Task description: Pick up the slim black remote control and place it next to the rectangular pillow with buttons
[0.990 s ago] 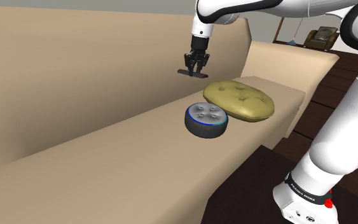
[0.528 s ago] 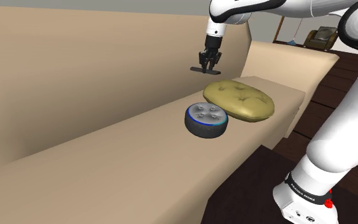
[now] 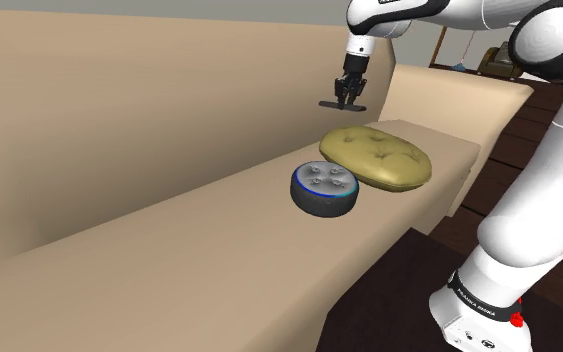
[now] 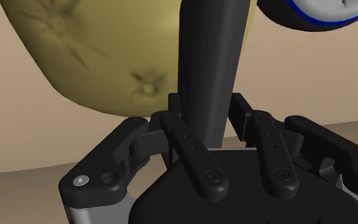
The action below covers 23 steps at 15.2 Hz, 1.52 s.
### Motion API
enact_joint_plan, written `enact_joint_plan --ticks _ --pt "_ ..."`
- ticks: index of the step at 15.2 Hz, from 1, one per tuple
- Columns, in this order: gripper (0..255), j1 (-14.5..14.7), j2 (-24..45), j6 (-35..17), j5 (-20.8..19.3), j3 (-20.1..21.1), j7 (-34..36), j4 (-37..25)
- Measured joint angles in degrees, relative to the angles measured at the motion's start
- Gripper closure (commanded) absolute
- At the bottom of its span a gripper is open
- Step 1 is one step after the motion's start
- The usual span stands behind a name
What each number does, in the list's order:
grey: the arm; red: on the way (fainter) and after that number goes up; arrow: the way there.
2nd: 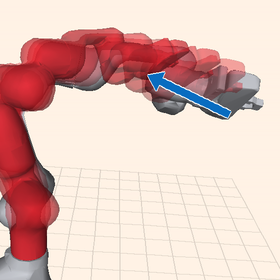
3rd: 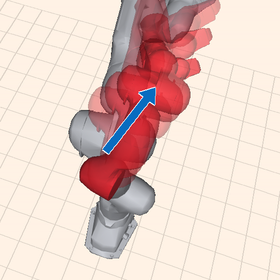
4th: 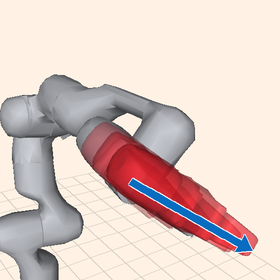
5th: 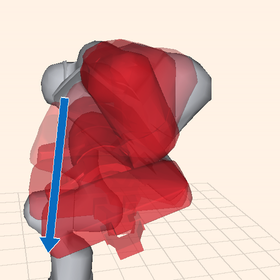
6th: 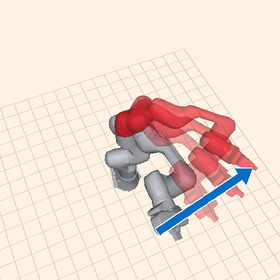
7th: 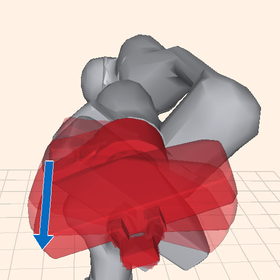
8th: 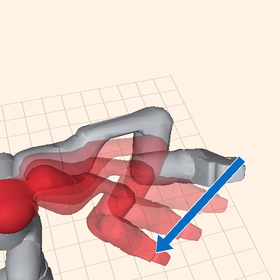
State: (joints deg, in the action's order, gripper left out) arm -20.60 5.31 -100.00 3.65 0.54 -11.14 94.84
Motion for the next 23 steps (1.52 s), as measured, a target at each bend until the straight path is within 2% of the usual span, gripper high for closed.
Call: enact_joint_plan --ticks 10,16,19,21,23 --pt "255 -7.36 9.56 4.32 1.05 -5.02 -12.1 -13.05" --pt "255 -12.29 19.01 9.63 2.39 -6.95 -18.16 -27.36" --pt "255 -15.39 25.96 13.8 3.33 -7.53 -20.93 -38.25" --pt "255 -16.2 27.73 13.66 3.53 -7.64 -21.78 -39.79" --pt "255 -16.24 27.44 12.09 3.52 -7.69 -22.1 -37.9"
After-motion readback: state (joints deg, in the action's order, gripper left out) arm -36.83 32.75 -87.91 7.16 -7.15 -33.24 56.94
